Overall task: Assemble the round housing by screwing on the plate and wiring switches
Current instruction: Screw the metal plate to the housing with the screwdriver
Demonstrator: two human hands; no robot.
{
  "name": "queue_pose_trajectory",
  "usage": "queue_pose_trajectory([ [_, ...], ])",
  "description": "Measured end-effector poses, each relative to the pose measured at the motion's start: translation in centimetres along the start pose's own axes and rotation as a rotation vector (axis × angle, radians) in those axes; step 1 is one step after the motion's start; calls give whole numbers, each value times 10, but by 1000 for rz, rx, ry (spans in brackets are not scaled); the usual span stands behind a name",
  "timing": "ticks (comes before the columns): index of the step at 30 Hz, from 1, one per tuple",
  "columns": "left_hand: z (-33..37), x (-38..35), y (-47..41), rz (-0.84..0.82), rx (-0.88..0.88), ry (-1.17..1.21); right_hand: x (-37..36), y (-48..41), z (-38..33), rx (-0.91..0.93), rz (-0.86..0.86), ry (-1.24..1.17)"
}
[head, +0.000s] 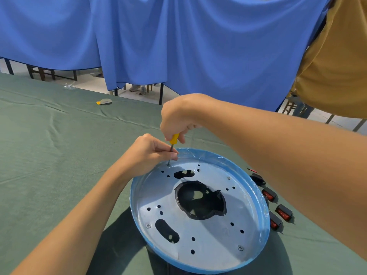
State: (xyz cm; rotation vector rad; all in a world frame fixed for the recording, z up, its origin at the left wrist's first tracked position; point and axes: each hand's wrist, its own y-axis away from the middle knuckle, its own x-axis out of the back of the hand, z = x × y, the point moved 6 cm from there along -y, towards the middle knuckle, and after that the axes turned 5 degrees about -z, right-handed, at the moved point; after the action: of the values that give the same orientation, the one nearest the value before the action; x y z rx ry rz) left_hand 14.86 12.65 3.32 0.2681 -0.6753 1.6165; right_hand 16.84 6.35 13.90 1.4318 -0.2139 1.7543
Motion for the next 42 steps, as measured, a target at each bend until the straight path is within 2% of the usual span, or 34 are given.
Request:
queue_pose_trajectory([
  [4, 0, 0, 1, -36, -23, -17, 1, 2, 0, 15, 101, -11],
  [7, -2, 0, 0, -39, -12, -2, 7, 8, -8, 147, 217, 137],
  [11, -3, -1, 0, -60, 20, 23, 5, 10, -15, 250, 205, 209],
  [18, 1, -6, 1, -105, -9, -5, -12, -6, -8, 32, -106, -85],
  [21, 1, -6, 1, -114, -8, -22, -12, 0, -8, 56, -29, -95],
  [25, 0, -4, 1, -118, 6, -58, 1, 11, -7, 172, 163, 100],
  [28, -2, -6, 2, -152, 23, -75, -1, 11, -8, 224, 165, 161],
  [30, 0, -7, 3, -149, 28, -66, -4, 9, -7, 212, 144, 121],
  [35, 6, 6, 3, 58, 16, -105, -5, 1, -1, 118, 91, -5],
  [42, 6, 1, -1, -52, 8, -165, -7, 6, 4, 52, 183, -60],
])
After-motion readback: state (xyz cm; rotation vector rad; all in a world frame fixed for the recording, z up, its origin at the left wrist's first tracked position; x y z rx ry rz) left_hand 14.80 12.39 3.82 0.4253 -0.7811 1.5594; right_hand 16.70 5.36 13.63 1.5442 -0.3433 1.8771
